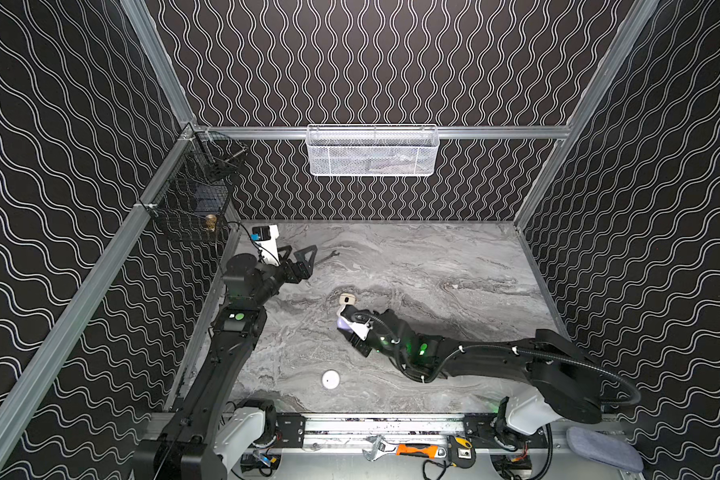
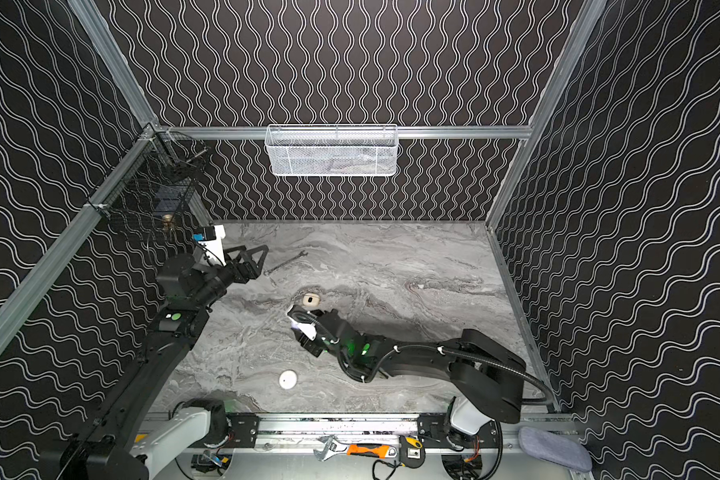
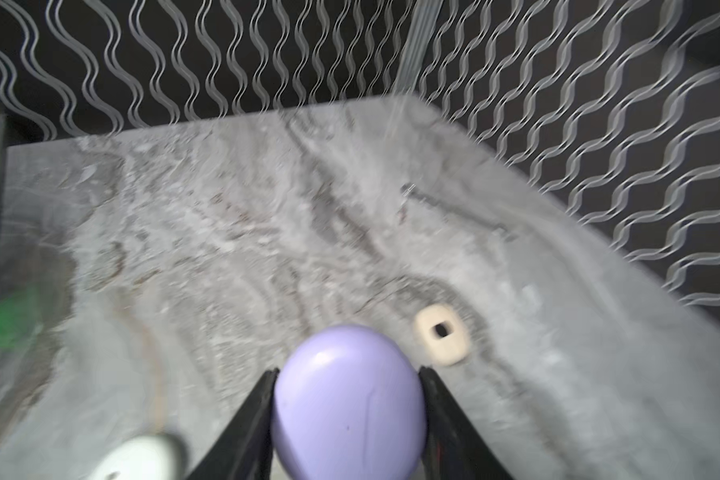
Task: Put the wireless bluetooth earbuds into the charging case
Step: 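Close the right gripper on the lilac case and lift it, then carry the lilac case to the left gripper and close the left gripper on it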
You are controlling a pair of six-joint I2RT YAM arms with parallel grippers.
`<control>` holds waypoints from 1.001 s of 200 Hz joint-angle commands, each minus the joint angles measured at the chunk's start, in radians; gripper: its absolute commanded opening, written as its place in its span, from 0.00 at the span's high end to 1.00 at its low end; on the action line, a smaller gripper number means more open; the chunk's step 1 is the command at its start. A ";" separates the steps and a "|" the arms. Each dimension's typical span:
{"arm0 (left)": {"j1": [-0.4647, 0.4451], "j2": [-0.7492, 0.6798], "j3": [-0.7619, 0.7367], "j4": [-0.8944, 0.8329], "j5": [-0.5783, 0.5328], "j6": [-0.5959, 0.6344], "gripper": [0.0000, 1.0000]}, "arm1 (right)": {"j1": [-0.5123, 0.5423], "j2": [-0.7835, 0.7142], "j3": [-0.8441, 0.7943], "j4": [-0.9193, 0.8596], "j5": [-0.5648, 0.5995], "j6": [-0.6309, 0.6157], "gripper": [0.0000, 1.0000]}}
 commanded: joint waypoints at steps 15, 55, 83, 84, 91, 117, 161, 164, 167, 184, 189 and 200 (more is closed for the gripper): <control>0.002 0.002 -0.041 0.001 0.187 -0.025 0.14 | -0.040 -0.070 0.016 0.148 -0.050 -0.242 0.74; 0.002 -0.064 -0.066 0.060 0.347 -0.091 0.19 | -0.043 -0.142 0.009 0.158 -0.015 -0.402 0.74; -0.003 -0.125 -0.136 0.216 0.394 -0.204 0.17 | -0.051 -0.184 -0.050 0.240 0.000 -0.498 0.74; -0.003 -0.125 -0.139 0.220 0.394 -0.207 0.17 | -0.051 -0.185 -0.051 0.241 0.001 -0.500 0.74; -0.005 -0.127 -0.148 0.241 0.405 -0.226 0.18 | -0.053 -0.194 -0.058 0.247 0.007 -0.516 0.74; -0.036 -0.115 -0.174 0.326 0.457 -0.284 0.22 | -0.055 -0.225 -0.070 0.228 -0.004 -0.557 0.73; -0.231 -0.109 -0.134 0.186 0.382 -0.105 0.30 | -0.082 -0.215 -0.052 0.209 -0.020 -0.606 0.74; -0.244 -0.111 -0.132 0.176 0.374 -0.094 0.31 | -0.084 -0.215 -0.052 0.209 -0.025 -0.608 0.74; -0.256 -0.114 -0.130 0.168 0.366 -0.083 0.31 | -0.084 -0.216 -0.053 0.210 -0.029 -0.610 0.74; -0.309 -0.122 -0.126 0.149 0.332 -0.041 0.31 | -0.088 -0.229 -0.070 0.220 -0.047 -0.622 0.75; -0.320 -0.120 -0.120 0.132 0.325 -0.028 0.32 | -0.088 -0.236 -0.076 0.225 -0.054 -0.625 0.75; -0.341 -0.108 -0.105 0.093 0.307 -0.002 0.34 | -0.088 -0.252 -0.091 0.230 -0.087 -0.627 0.75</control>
